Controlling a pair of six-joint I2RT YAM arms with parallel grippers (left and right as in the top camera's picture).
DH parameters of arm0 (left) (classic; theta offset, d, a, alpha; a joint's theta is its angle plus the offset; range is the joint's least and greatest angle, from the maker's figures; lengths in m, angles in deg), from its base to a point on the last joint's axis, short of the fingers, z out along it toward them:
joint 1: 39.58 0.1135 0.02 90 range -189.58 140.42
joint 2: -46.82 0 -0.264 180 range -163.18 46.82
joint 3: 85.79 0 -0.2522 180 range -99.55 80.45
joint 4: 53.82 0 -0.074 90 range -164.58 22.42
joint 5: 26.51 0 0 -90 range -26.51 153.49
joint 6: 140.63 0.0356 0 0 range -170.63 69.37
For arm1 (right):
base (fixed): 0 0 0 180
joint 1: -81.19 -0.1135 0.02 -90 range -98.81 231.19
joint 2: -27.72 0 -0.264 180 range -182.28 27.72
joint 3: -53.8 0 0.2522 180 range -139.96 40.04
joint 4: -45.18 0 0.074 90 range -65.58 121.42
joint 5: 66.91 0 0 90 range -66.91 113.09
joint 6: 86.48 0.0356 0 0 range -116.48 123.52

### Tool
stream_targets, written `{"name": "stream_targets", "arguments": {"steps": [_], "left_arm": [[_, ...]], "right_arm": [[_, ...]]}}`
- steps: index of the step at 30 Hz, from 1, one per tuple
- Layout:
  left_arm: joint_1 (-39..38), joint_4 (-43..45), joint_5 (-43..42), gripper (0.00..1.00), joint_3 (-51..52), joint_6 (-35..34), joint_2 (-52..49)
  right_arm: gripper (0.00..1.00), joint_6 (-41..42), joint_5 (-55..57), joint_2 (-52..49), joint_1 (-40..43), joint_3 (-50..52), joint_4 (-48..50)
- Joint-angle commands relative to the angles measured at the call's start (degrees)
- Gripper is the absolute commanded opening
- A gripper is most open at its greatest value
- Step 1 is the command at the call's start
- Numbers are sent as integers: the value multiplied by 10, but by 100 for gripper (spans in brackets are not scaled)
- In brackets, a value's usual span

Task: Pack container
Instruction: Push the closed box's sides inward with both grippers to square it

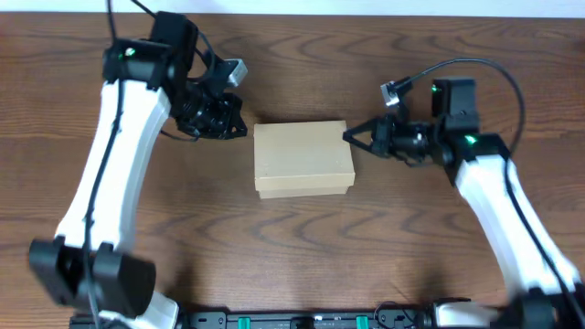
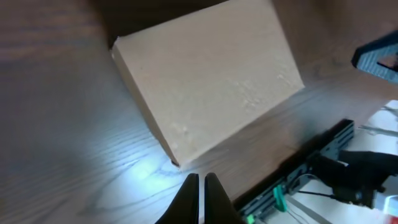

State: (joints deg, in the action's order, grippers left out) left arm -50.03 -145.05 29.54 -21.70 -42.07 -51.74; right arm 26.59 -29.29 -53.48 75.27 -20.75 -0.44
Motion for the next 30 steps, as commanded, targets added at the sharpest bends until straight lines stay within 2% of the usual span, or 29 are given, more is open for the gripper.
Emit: {"name": "stream_targets", "arguments": {"steps": [1,7,15,23,30], "left_arm": [[-17,0,20,6,13,27,40],[-49,64,20,6,119,20,68],[-57,177,19,6,243,-33,68],[-57,225,20,6,303,-39,68],[-57,256,20,6,342,-39,68]], "right_arm": [[1,-90,141,67,-27,-4,-44],[1,-94,255,97,-66,1,-108],[1,-79,255,62,-73,56,-58],[1,-72,245,13,-81,109,-7],[1,-72,245,-8,-94,111,4]]}}
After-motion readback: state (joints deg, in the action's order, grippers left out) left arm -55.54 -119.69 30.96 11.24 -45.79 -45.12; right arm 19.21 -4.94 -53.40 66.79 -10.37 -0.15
